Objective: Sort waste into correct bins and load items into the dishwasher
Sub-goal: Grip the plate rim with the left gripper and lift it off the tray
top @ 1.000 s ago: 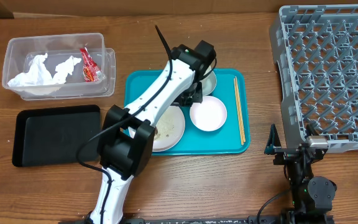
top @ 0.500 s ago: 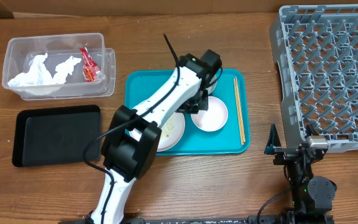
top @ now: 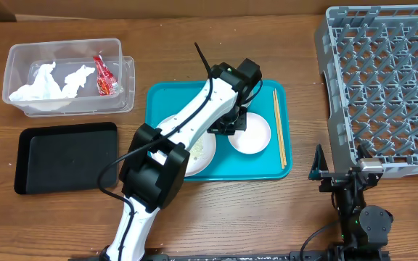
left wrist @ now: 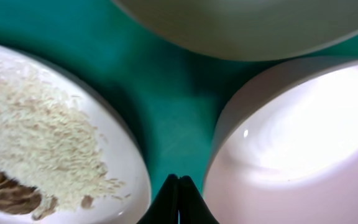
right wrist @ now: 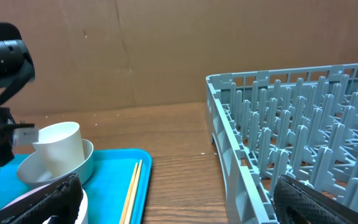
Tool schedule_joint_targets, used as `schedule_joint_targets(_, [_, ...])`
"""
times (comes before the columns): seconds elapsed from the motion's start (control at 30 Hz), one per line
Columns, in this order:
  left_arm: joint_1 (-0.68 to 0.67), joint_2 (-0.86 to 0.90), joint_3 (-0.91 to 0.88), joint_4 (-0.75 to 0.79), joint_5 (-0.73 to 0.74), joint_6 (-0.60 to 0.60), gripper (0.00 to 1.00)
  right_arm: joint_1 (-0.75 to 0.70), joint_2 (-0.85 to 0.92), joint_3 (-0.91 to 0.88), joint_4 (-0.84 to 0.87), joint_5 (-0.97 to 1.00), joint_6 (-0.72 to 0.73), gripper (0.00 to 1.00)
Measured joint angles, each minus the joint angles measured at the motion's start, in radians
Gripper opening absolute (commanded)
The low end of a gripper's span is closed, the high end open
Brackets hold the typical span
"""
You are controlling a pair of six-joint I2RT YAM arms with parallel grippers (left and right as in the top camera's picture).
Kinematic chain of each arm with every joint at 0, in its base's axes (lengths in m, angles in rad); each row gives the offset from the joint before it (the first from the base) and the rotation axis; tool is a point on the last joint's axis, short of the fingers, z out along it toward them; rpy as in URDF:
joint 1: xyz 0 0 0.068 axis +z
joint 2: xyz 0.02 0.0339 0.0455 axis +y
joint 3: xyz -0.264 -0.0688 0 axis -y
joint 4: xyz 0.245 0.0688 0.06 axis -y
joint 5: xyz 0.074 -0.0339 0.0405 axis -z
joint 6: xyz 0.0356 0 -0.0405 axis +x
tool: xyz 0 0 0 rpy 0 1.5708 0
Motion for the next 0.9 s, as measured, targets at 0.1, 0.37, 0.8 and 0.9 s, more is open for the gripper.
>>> schedule_joint_targets(0.1, [0.0, -0.008, 0.008, -0.053, -0.047, -0.015, 0.04, 0.0, 0.0, 0.0, 0.001, 0.0, 0.0, 1.0])
schedule_joint_targets(0.37, [0.0, -0.027, 0.006, -0.148, -0.145, -0.082, 0.49, 0.0, 0.0, 0.0, 0.0, 0.0, 0.0, 1.0])
schedule_joint_targets(0.8, [0.0, -0.028, -0.127, 0.048, -0.113, -0.103, 0.43, 0.0, 0.0, 0.0, 0.0, 0.0, 0.0, 1.0])
schedule_joint_targets(0.9, [0.0, -0.028, -0.159, 0.084, -0.105, -0.105, 0.42, 0.0, 0.0, 0.0, 0.0, 0.001, 0.0, 1.0])
